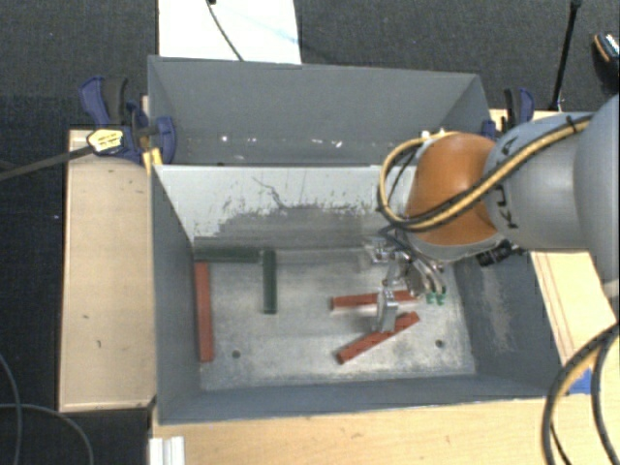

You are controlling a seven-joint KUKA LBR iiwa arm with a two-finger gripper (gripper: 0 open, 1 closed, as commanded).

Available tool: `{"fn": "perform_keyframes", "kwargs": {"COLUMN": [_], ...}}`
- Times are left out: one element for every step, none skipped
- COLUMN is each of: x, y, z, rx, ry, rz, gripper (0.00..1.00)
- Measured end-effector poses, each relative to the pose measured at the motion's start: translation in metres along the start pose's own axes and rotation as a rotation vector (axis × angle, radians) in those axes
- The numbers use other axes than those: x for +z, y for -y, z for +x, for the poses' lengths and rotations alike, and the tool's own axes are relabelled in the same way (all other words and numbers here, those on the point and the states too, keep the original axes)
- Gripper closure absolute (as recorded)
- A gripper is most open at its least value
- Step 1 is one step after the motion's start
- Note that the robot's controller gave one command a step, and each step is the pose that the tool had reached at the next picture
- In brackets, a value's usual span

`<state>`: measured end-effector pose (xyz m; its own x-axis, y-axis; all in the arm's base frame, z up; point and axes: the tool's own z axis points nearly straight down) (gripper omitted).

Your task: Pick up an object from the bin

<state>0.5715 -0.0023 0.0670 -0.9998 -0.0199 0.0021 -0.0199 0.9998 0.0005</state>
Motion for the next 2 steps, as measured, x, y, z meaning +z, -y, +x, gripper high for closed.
{"fn": "perform_keyframes", "kwargs": {"x": [-0.004,-0.149], "y": [0.000,-0.025], "z": [-0.001,-0.018], "rx": [0.002,-0.105], "ry": [0.004,0.014], "rz": [0.000,0.000], "gripper": [1.00,1.00]}}
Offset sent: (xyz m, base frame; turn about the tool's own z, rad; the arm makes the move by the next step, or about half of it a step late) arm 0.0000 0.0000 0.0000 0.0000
